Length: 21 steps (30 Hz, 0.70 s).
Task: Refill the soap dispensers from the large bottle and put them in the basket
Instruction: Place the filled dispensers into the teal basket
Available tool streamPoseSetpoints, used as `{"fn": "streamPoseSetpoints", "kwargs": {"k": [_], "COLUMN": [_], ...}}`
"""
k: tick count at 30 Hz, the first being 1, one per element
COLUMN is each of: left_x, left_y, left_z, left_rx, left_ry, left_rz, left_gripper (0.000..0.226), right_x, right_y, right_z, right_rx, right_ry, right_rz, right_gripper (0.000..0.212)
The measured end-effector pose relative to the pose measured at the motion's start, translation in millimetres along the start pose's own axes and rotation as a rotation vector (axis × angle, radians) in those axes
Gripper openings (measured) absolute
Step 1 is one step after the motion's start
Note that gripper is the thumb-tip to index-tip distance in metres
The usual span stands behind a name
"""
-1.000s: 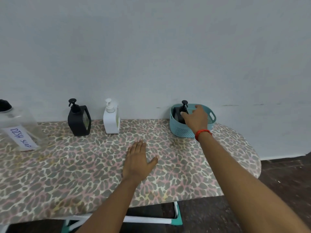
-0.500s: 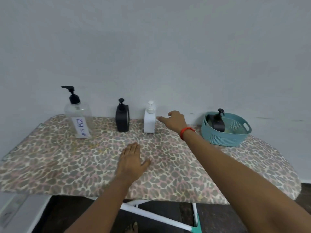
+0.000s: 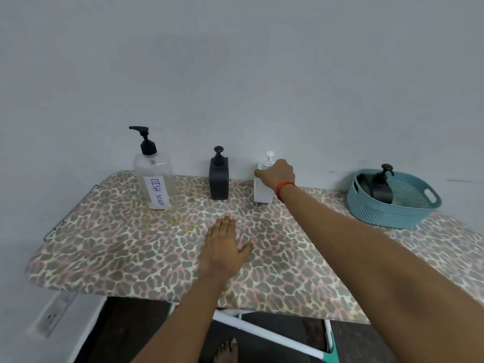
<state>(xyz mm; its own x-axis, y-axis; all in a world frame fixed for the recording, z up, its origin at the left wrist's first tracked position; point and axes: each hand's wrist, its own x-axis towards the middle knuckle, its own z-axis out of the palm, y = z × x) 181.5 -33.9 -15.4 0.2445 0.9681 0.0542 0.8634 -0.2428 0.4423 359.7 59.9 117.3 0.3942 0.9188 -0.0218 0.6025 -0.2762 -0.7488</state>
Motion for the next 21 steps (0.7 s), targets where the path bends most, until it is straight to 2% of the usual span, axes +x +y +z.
{"fn": "streamPoseSetpoints", "kwargs": {"k": [7,12,16,21], "left_x": [-1,3,4,8], "left_y": [42,106,160,209], "left_z": [15,45,72,94], "left_rx": [-0.001,-0.015,-0.021,-0.009], "left_ry": [-0.022,-0.084,-0.137,-0.169], "left_rz": [-0.005,0.085,0.156,0.232], "left_gripper": [0.092,0.091,0.093,0.089], "right_x": [-11,-23,-16,-9], "right_y": [11,23,51,89], "right_z": [-58,-149,-220,-284], "right_rx": [0.093,0.126,0.093,0.136], "right_ry": [0.093,0.232,0.334,0.467], "right_rz": [-0.038,-0.063,-0.062,-0.030], "right_gripper": [0.042,0.064,0.051,0.061]}}
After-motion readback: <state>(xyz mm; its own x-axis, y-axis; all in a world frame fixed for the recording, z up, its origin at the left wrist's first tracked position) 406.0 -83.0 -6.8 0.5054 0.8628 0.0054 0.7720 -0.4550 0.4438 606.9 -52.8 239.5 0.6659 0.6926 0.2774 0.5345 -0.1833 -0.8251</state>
